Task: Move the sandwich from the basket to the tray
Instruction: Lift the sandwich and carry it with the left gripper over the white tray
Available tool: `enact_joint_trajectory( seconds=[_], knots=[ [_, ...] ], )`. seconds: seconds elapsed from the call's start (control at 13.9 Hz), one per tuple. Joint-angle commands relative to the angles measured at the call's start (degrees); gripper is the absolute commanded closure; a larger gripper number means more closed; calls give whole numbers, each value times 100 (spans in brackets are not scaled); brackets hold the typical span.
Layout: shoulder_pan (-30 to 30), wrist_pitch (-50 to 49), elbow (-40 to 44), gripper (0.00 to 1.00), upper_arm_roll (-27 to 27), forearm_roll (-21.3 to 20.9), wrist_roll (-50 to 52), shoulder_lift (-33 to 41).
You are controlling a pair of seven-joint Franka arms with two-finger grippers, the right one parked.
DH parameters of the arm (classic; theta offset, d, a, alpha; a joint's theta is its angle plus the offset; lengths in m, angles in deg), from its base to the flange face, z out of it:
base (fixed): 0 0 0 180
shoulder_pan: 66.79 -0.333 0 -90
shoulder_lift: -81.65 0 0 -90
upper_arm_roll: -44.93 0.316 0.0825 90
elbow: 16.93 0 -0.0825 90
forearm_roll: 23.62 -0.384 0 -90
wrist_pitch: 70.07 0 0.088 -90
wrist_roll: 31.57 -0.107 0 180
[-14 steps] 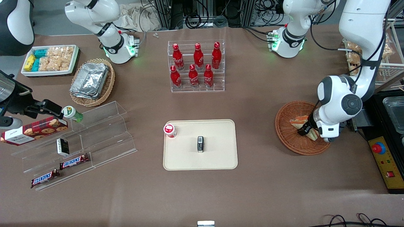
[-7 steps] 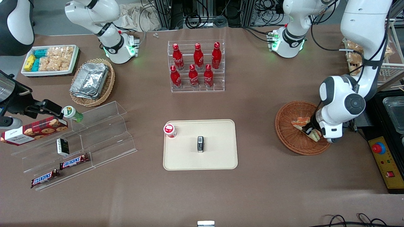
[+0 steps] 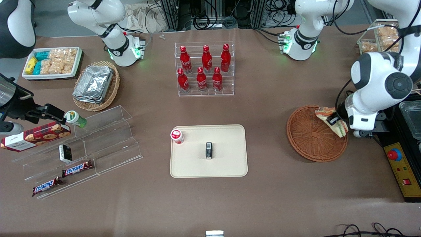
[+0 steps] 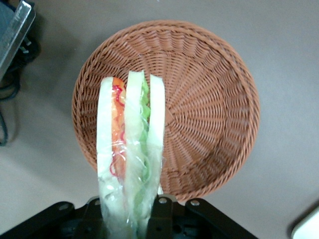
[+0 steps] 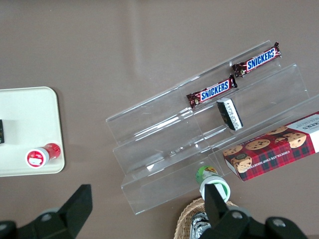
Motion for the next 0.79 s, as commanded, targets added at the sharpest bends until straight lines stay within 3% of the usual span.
enact_joint_trajectory(
  seconds=[0.0,0.36,0.72],
  knots=[
    [208,-246,271,100,-343,44,-447,-56],
    [209,-640,877,100,-1389,70,-1440,-248],
    [235,-422,1466,100,-2049,70,-1407,-889]
  ],
)
